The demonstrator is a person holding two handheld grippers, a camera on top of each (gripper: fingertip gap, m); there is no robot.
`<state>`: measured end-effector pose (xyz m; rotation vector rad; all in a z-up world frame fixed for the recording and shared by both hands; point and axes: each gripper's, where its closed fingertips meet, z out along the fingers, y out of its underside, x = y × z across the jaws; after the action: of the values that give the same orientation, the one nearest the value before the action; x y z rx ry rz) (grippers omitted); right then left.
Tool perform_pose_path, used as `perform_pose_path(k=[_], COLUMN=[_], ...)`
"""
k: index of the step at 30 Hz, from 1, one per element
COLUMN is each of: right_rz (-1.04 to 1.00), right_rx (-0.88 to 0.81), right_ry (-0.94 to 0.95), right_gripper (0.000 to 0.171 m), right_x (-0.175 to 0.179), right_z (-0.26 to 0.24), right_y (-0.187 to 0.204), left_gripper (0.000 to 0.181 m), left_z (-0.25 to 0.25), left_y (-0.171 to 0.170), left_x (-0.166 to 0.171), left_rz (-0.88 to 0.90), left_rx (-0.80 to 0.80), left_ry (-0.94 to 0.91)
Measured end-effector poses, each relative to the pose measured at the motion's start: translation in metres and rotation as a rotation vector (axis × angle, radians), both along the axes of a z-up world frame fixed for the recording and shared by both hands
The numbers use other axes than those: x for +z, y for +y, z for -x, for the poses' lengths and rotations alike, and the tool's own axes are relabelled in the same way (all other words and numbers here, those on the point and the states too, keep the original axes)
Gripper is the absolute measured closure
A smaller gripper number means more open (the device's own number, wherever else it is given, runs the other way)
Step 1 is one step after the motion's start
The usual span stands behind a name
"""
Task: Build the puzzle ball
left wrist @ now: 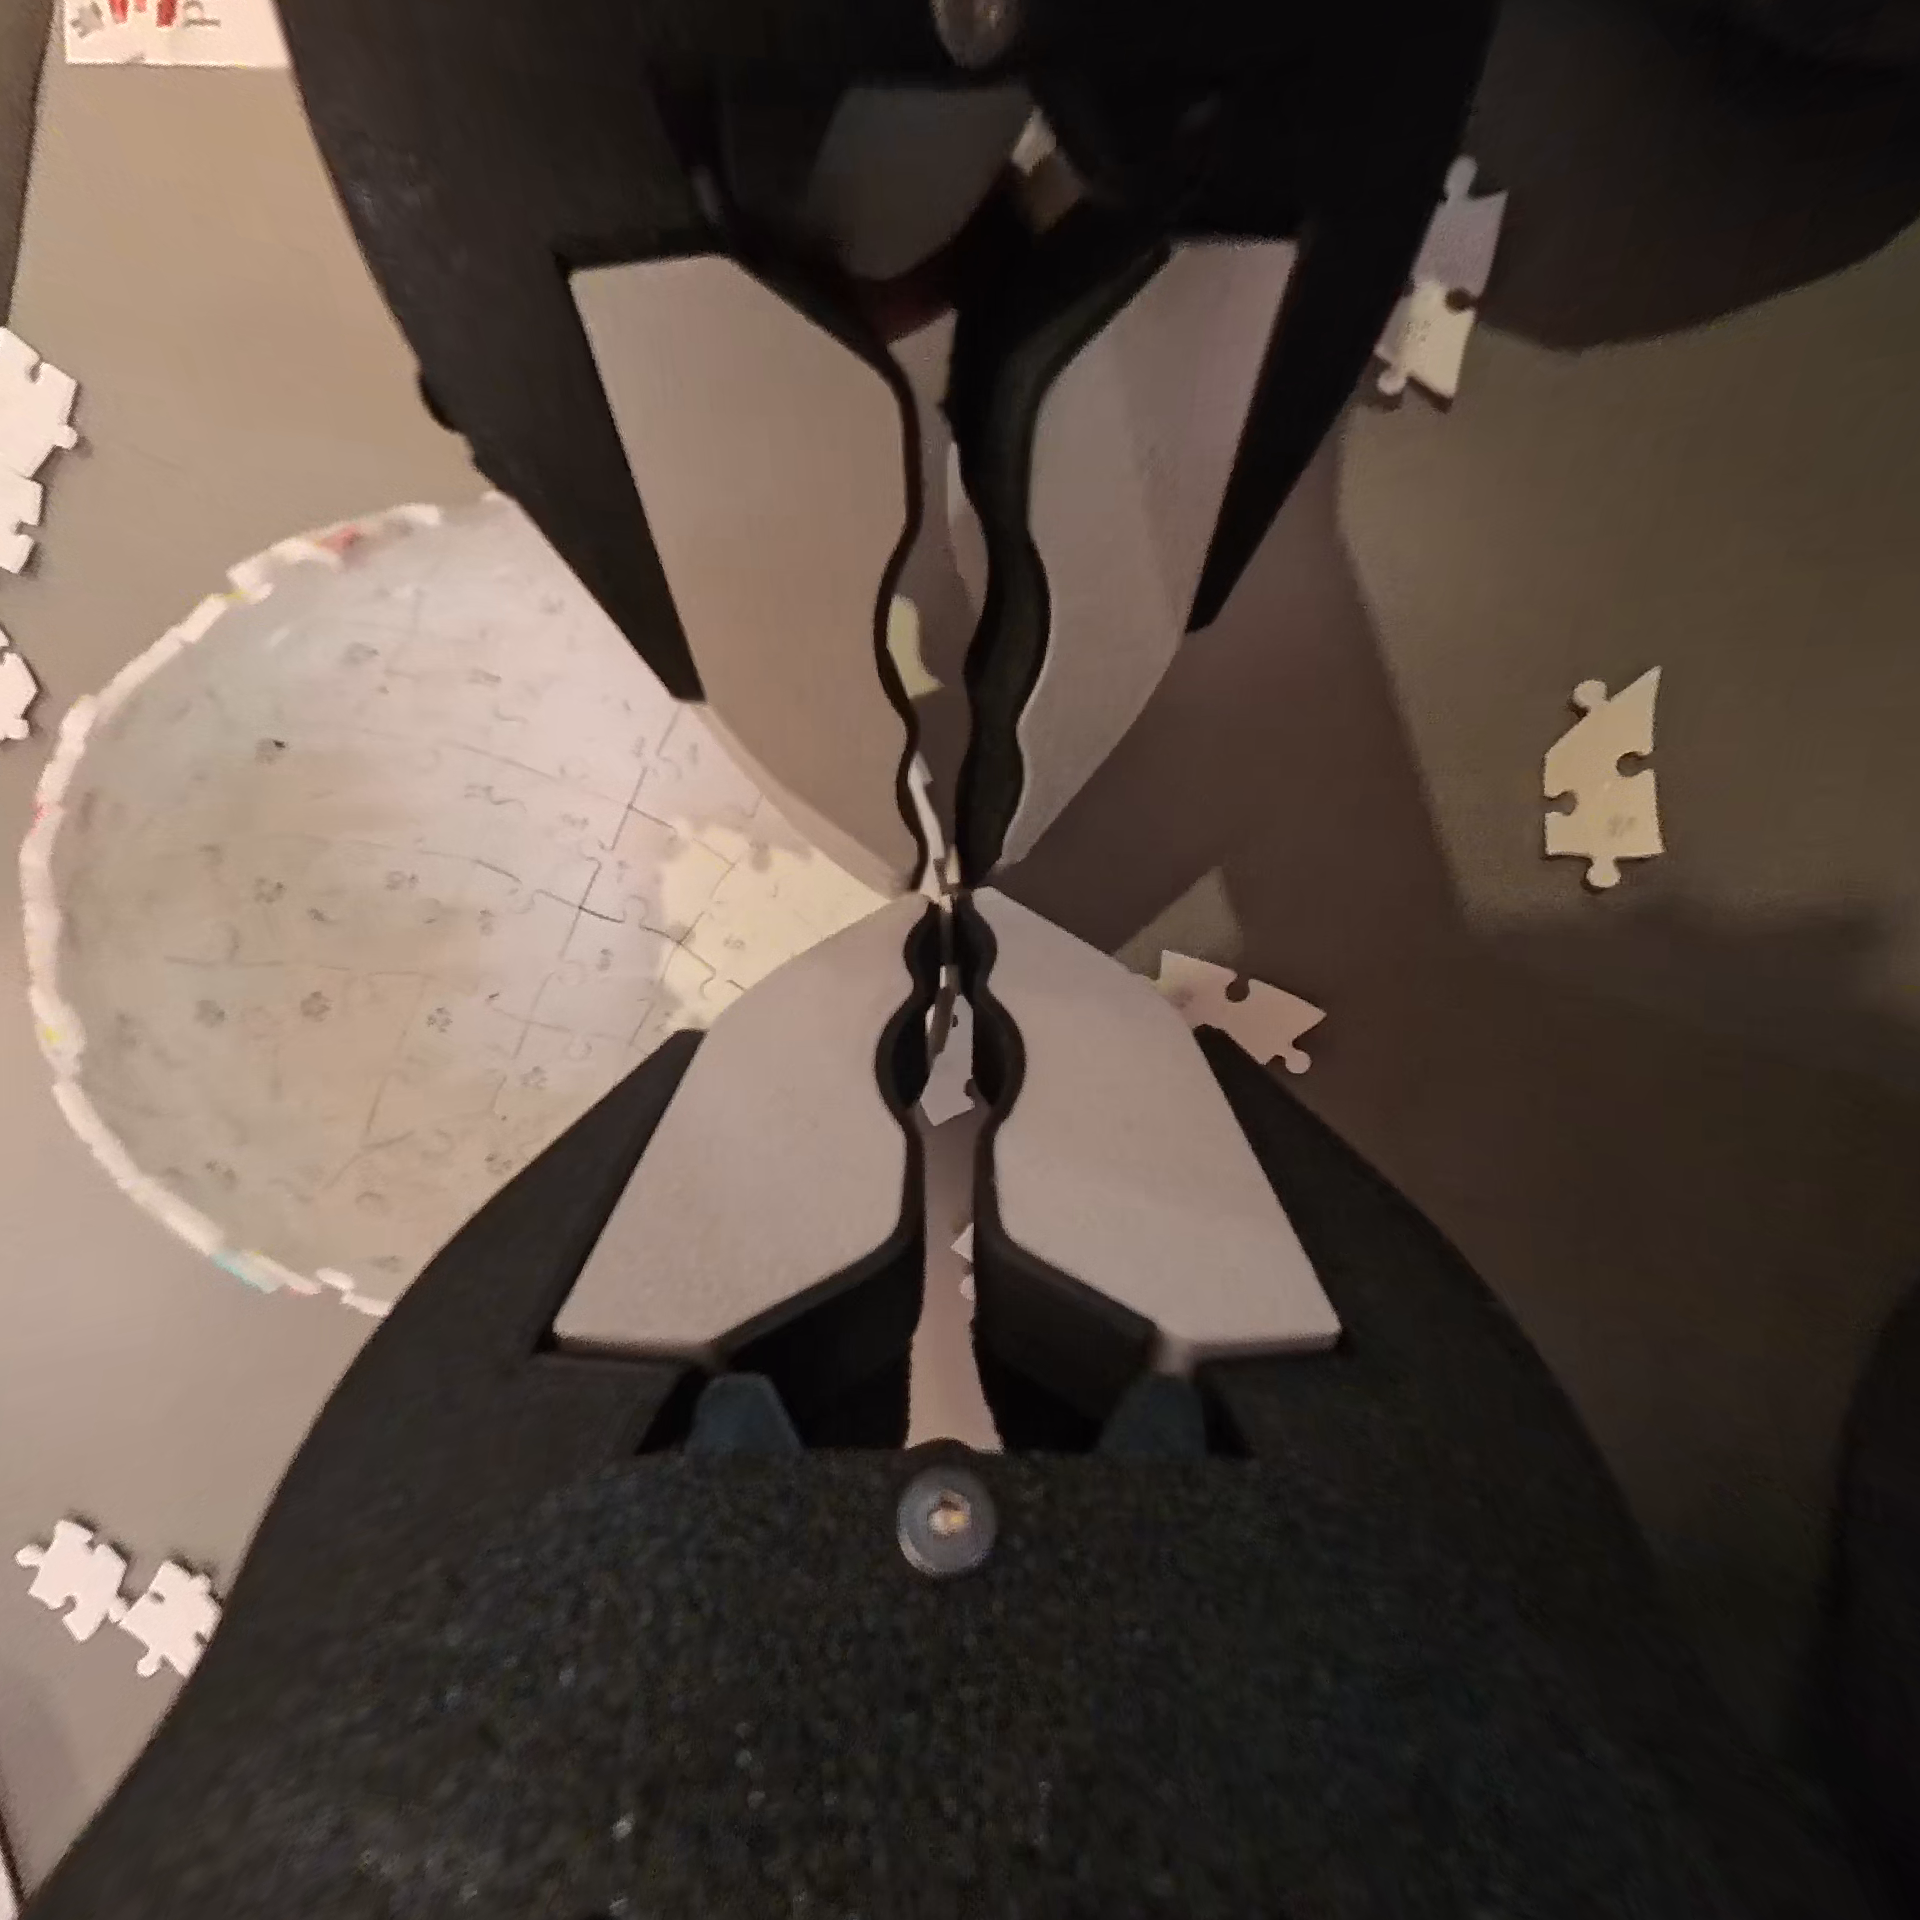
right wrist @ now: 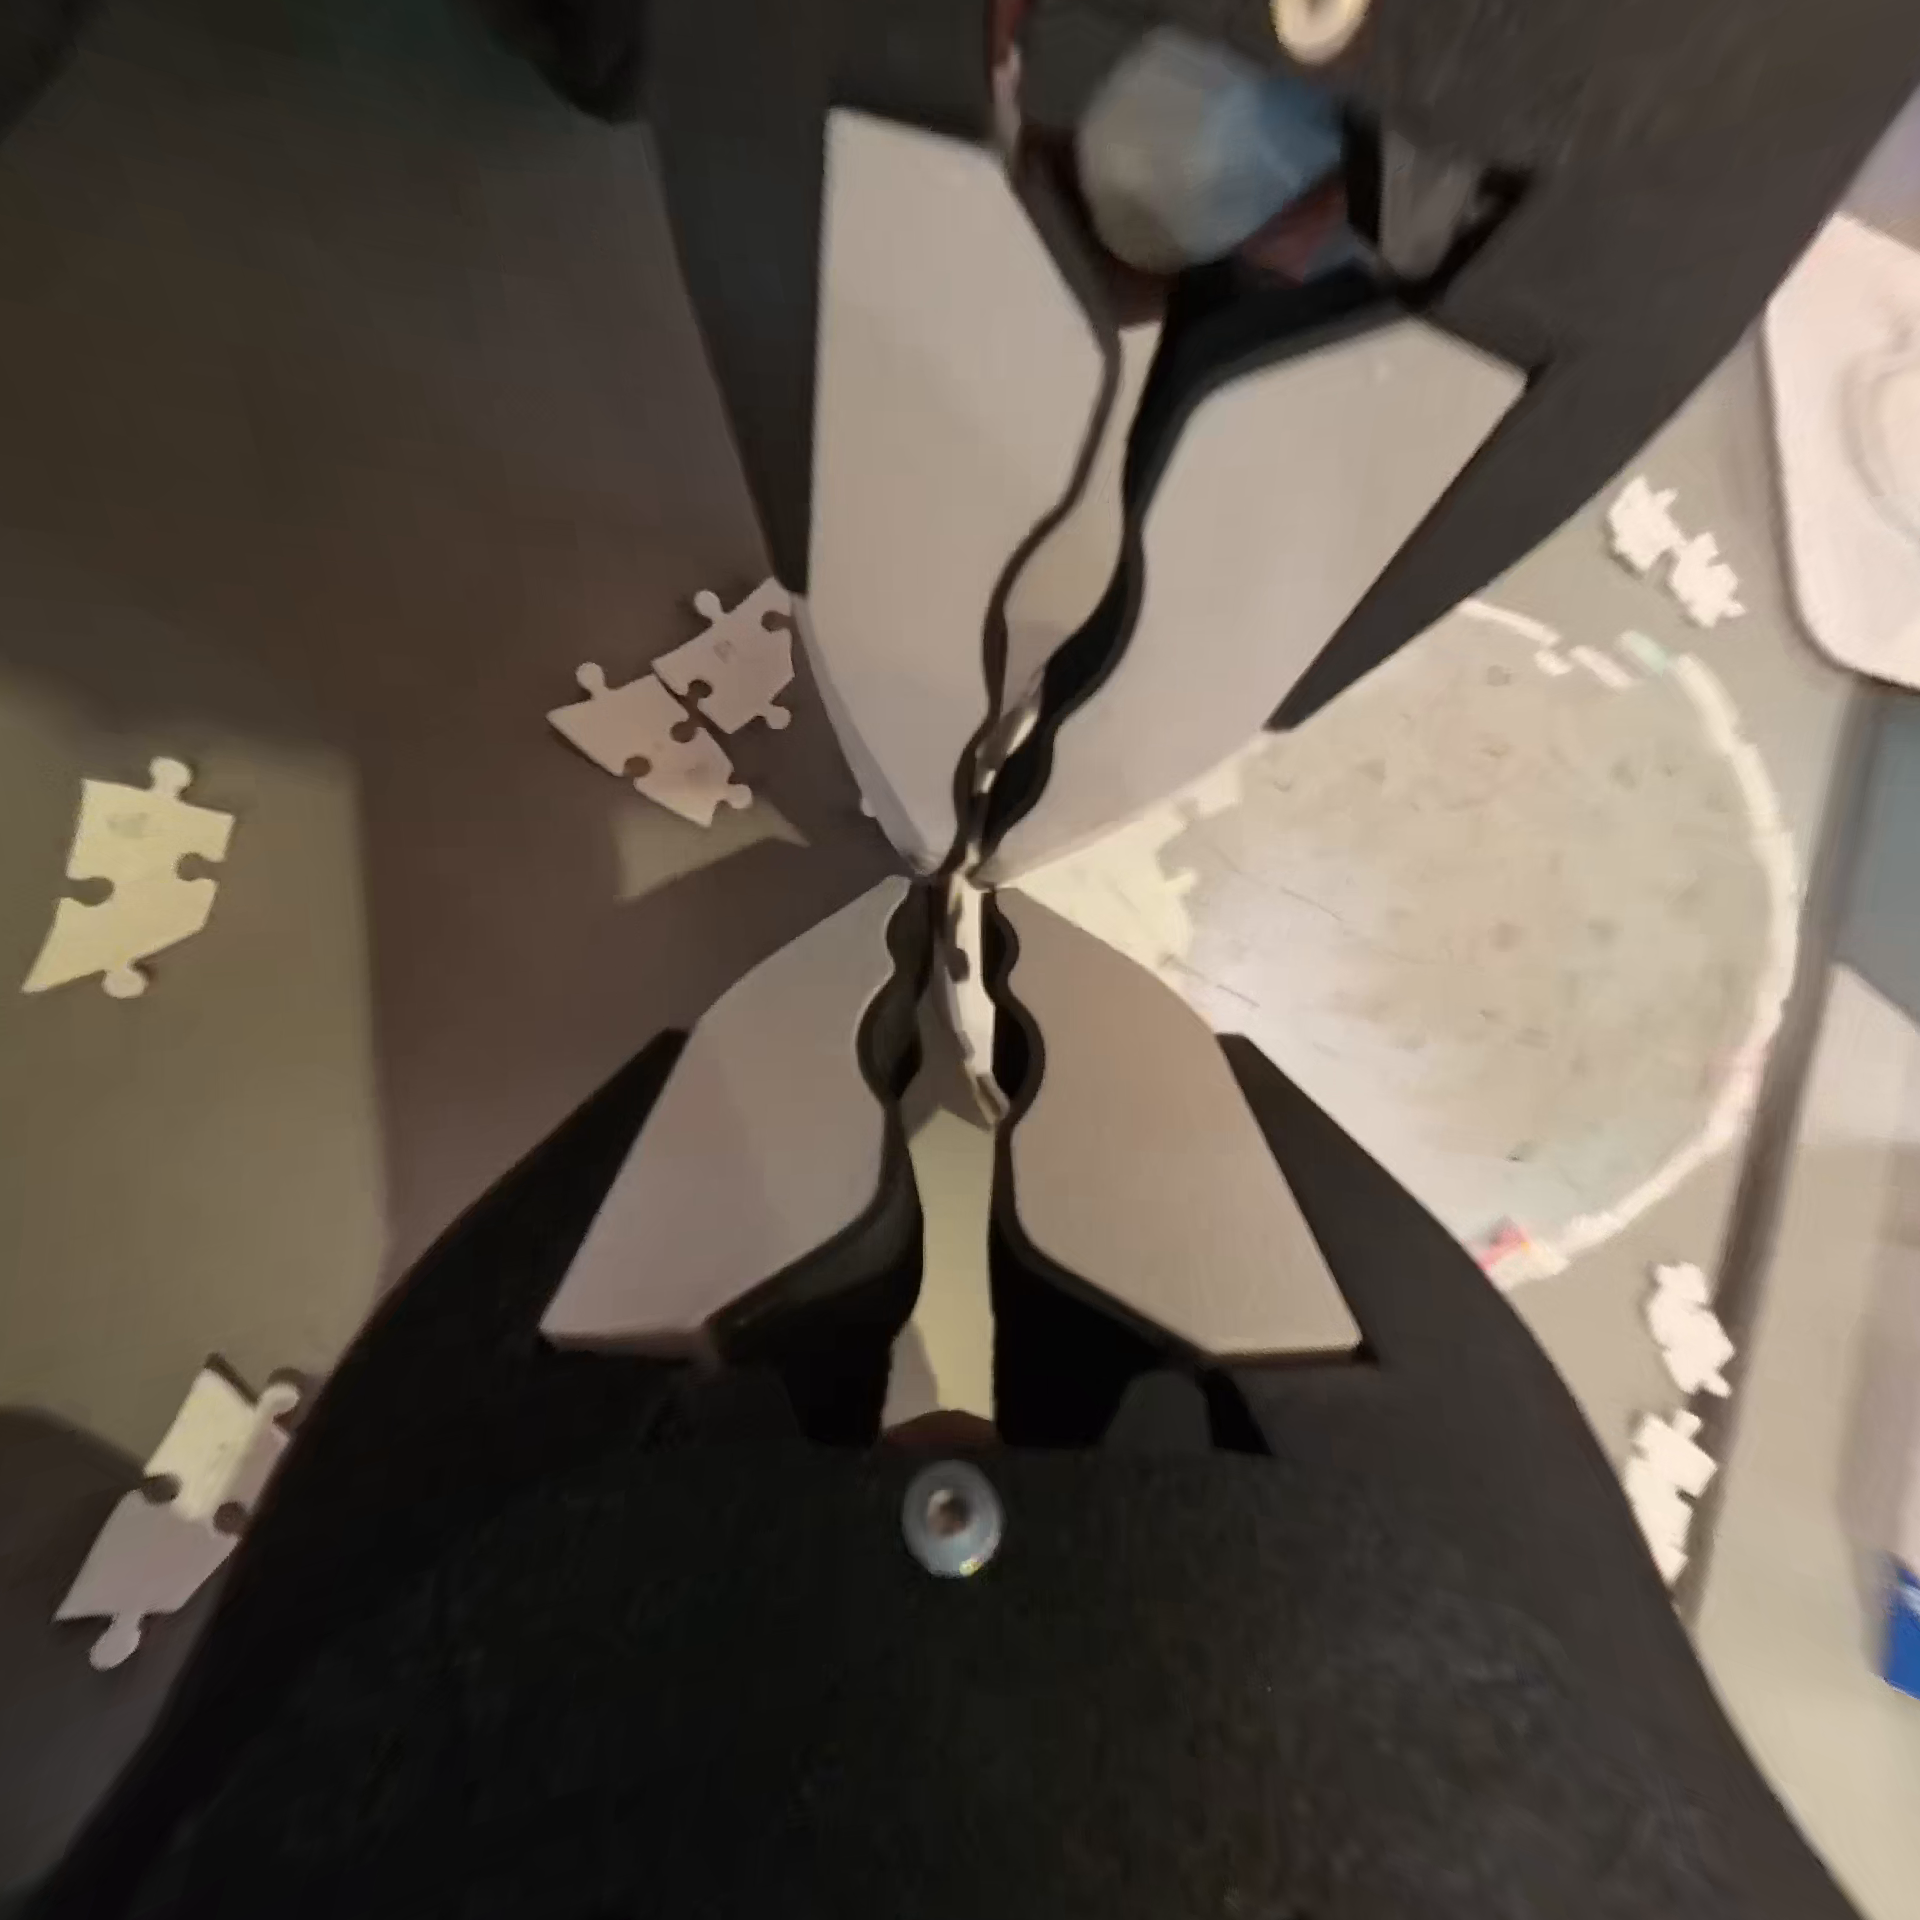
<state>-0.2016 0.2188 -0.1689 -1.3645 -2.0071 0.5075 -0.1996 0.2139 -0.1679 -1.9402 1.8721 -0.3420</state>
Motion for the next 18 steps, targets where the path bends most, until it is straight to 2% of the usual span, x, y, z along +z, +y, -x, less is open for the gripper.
perform_pose_path(k=[8,14,18], right_rz=[0.050,0.062,0.065], right_rx=[0.007,0.002,-0.010], right_ry=[-0.023,-0.025,-0.021], right_gripper=[0.167,0.167,0.167], right_x=[-0.001,-0.001,-0.001], right_z=[0.000,0.001,0.003], right_y=[-0.001,-0.001,0.000], left_gripper=[0.178,0.172,0.175], left_z=[0.001,0.000,0.007], left_y=[0.002,0.001,0.003], left_x=[0.001,0.017,0.013], left_rz=[-0.020,0.035,0.038], left_rx=[0.002,0.063,0.073], left_ry=[-0.020,-0.143,-0.120])
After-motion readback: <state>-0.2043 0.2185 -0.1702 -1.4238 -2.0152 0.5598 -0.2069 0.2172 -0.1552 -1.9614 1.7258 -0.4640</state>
